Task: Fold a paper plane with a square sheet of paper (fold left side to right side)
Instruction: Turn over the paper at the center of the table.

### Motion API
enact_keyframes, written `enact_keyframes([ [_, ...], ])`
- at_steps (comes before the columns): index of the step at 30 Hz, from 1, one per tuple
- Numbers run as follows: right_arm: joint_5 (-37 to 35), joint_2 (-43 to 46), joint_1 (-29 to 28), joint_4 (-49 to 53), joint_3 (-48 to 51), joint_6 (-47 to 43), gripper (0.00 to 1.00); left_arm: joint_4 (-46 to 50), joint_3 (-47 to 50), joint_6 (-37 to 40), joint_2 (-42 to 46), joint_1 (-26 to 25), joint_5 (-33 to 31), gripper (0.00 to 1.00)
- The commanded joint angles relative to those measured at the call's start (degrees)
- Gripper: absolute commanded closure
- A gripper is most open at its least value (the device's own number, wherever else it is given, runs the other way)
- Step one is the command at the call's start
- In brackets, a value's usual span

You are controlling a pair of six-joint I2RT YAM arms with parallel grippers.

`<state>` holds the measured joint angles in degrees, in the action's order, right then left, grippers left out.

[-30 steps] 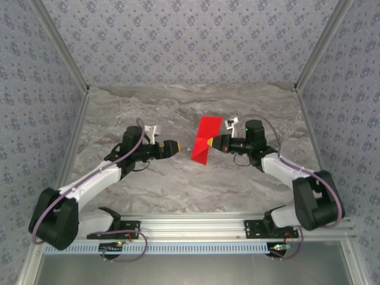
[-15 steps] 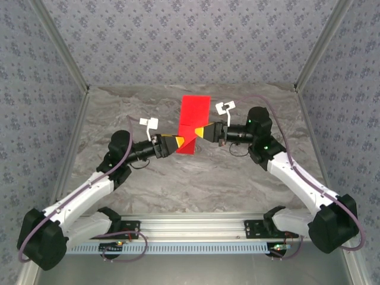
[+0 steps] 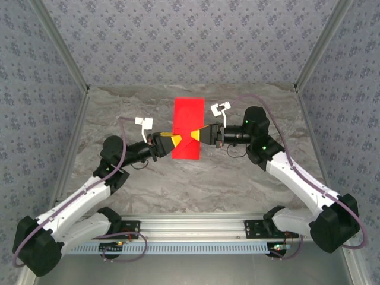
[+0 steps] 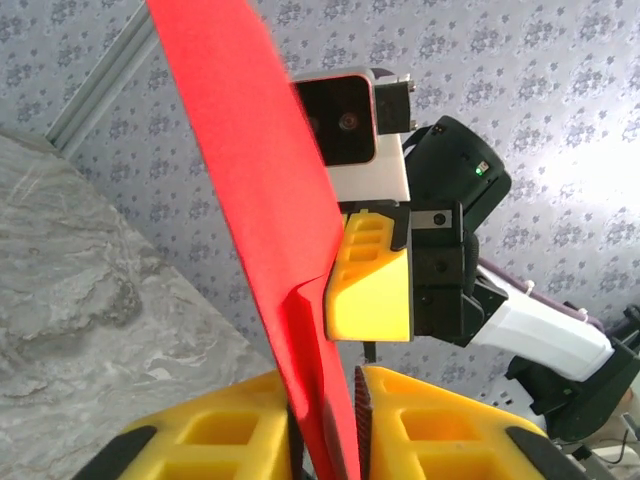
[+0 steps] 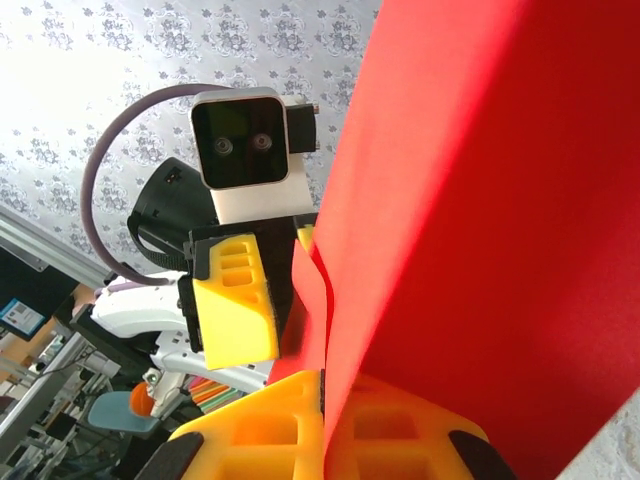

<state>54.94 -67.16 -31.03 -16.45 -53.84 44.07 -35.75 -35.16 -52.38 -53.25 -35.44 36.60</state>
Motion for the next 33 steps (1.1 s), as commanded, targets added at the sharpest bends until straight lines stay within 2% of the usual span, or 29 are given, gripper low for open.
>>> enact_keyframes([
  [1, 0.68, 0.73, -0.31, 1.04, -1.36, 0.23, 0.85, -2.72, -0.81, 0.31, 0.62, -0.63, -0.41, 0.86],
  [2, 0.11, 1.09, -0.35, 2.18, -1.41, -0.62, 0.79, -1.86, -0.94, 0.72, 0.69, -0.75, -0.75, 0.90],
  [5, -2.77, 3.06, 0.47, 9.44, -1.75, -5.14, 0.62, 3.95, -1.59, 3.20, 1.05, -1.11, -2.51, 0.92],
  [8, -11.01, 6.07, 1.82, 23.21, -3.47, -14.04, 0.44, 19.22, -4.13, 10.44, 2.12, -2.50, -9.01, 0.95],
  [9, -15.39, 7.12, 2.19, 28.70, -4.09, -16.82, 0.38, 25.14, -5.17, 13.18, 2.42, -3.26, -13.00, 0.96],
  [12, -37.37, 9.91, 2.69, 46.80, -6.89, -23.78, 0.24, 40.70, -8.82, 20.28, 2.55, -7.03, -28.29, 1.00],
  [14, -52.62, 10.94, 3.41, 55.83, -7.54, -25.06, 0.18, 49.82, -11.63, 23.02, 1.27, -10.67, -40.64, 1.00],
  [16, -61.53, 11.89, 4.84, 61.09, -7.08, -23.16, 0.13, 58.60, -15.47, 24.54, -1.84, -14.92, -52.76, 1.00],
  [19, -68.80, 13.88, 6.92, 64.37, -4.77, -23.75, 0.02, 72.21, -22.89, 23.34, -10.37, -21.19, -69.01, 1.00],
  [22, -72.02, 16.13, 8.48, 65.35, -2.60, -24.04, 0.00, 86.24, -31.67, 16.60, -21.52, -25.22, -80.69, 1.00],
  [24, -73.63, 17.39, 9.12, 65.78, -1.84, -24.13, 0.00, 94.60, -37.20, 10.90, -29.03, -26.77, -85.04, 1.00],
  [27, -75.67, 18.95, 9.74, 66.74, -1.61, -24.61, 0.00, 103.86, -44.84, 3.99, -39.74, -28.14, -87.81, 1.00],
  [30, -77.38, 20.02, 10.02, 68.08, -1.92, -25.41, 0.00, 109.04, -51.47, 0.25, -49.35, -28.28, -86.74, 0.99],
  [33, -78.55, 20.99, 10.28, 69.30, -1.80, -25.91, 0.00, 110.26, -56.82, 0.09, -57.74, -28.28, -83.41, 0.97],
])
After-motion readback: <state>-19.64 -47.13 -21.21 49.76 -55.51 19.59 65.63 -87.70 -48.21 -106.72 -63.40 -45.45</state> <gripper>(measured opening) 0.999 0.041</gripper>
